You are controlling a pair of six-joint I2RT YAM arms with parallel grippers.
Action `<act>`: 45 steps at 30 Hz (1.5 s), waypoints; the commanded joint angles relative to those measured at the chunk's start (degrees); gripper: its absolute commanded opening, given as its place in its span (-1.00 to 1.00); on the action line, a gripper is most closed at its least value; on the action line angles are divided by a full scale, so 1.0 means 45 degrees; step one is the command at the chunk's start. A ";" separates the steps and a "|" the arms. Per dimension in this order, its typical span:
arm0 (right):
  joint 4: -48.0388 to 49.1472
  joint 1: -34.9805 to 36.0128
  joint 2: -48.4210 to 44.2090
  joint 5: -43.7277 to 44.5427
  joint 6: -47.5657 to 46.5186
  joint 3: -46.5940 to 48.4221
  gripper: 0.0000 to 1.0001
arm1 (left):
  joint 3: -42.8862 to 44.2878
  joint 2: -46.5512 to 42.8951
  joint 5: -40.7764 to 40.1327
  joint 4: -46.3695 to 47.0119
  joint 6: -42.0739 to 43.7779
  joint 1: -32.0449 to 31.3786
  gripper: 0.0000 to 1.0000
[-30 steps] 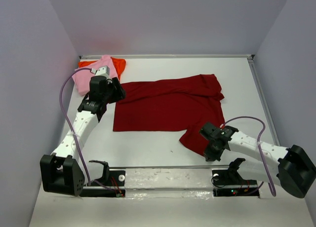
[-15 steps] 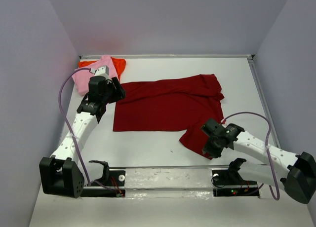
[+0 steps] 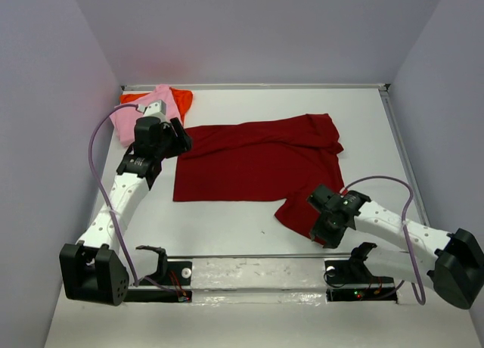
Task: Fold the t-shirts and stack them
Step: Pick up the 1/3-folded T-shirt from the center of the board.
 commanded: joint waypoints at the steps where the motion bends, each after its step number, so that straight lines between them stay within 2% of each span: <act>1: -0.0656 0.0131 0.0461 0.0185 0.0351 0.0543 -0.05 | -0.0107 -0.0497 0.0233 0.0432 0.0198 0.0129 0.29; 9: -0.0931 0.0131 0.0618 0.0673 0.0077 0.0993 -0.07 | -0.0263 -0.0809 0.0292 0.0470 0.0179 0.0129 0.29; 12: -0.1008 0.0131 0.1397 0.1200 0.0038 0.1324 -0.07 | -0.0322 -0.0926 0.0448 0.0549 0.0140 0.0129 0.29; 15: -0.1067 0.0131 0.2197 0.1221 -0.0079 0.1559 -0.07 | -0.0342 -0.0966 0.0585 0.0607 0.0120 0.0129 0.29; 23: -0.0852 0.0131 0.2512 0.1064 0.0214 0.1364 -0.07 | -0.0400 -0.1180 0.0702 0.0666 0.0101 0.0129 0.29; 33: -0.0794 0.0131 0.3956 0.1103 0.0292 0.1618 -0.08 | -0.0478 -0.1453 0.0840 0.0764 0.0061 0.0129 0.29; 37: -0.0755 0.0131 0.4387 0.1143 0.0389 0.1657 -0.25 | -0.0459 -0.1571 0.0916 0.0783 0.0100 0.0129 0.29; 44: -0.0345 0.0131 0.4661 0.1143 0.0331 0.1423 -1.00 | -0.0498 -0.1786 0.1015 0.0861 0.0101 0.0129 0.29; 45: -0.0306 0.0131 0.4661 0.1123 0.0331 0.1404 -1.00 | -0.0498 -0.1786 0.1015 0.0861 0.0101 0.0129 0.29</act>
